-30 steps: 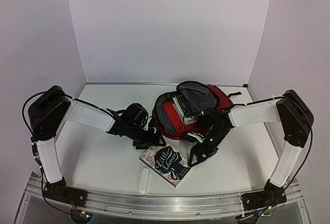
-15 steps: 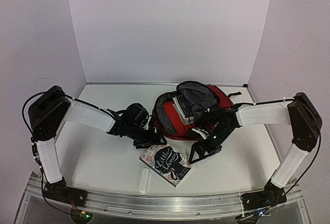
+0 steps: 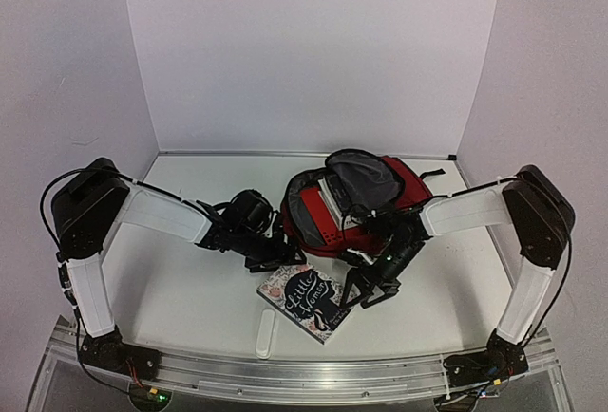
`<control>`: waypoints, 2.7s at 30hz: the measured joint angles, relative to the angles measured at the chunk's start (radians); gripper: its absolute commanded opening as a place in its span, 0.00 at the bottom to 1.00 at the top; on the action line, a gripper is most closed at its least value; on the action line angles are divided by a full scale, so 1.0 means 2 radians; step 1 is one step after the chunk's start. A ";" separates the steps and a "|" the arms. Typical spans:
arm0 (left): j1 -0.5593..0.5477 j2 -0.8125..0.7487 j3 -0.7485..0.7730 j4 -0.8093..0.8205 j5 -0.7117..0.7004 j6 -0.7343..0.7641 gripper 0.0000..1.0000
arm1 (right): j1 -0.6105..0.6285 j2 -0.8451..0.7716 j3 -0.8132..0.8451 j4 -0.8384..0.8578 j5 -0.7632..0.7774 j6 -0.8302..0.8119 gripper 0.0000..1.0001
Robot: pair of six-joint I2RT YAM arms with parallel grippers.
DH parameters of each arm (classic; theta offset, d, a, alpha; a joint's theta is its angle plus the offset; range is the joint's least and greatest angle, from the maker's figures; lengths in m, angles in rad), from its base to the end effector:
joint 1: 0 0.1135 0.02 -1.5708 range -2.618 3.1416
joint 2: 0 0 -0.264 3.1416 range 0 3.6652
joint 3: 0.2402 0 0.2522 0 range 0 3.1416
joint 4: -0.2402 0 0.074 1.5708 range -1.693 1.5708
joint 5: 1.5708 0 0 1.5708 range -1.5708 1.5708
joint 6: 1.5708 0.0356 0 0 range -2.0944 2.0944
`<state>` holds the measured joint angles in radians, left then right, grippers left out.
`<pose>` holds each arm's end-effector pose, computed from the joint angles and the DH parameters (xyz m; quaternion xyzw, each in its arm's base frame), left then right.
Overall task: Pack the student bag
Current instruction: Pick up the book from the center of the board.
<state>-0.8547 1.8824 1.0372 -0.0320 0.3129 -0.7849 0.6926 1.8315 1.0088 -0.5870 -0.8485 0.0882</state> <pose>0.2394 -0.2918 0.1384 0.0853 0.9266 -0.3454 0.1220 0.2248 0.2212 0.1336 0.3020 -0.8574 -0.4073 0.0883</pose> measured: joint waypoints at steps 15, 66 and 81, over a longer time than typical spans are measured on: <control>-0.005 0.002 -0.032 0.086 0.049 0.001 0.35 | 0.000 0.027 0.059 0.083 0.086 0.033 0.37; -0.058 -0.080 -0.173 0.154 -0.006 -0.154 0.63 | 0.018 0.057 0.056 0.133 0.055 0.033 0.42; -0.053 -0.035 -0.150 0.218 -0.021 -0.159 0.48 | 0.007 0.055 0.088 0.099 0.031 0.063 0.01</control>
<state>-0.9611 1.8133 0.7362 0.4034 0.2716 -1.1022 0.7074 1.9408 1.1843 -0.3895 -0.7855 0.2146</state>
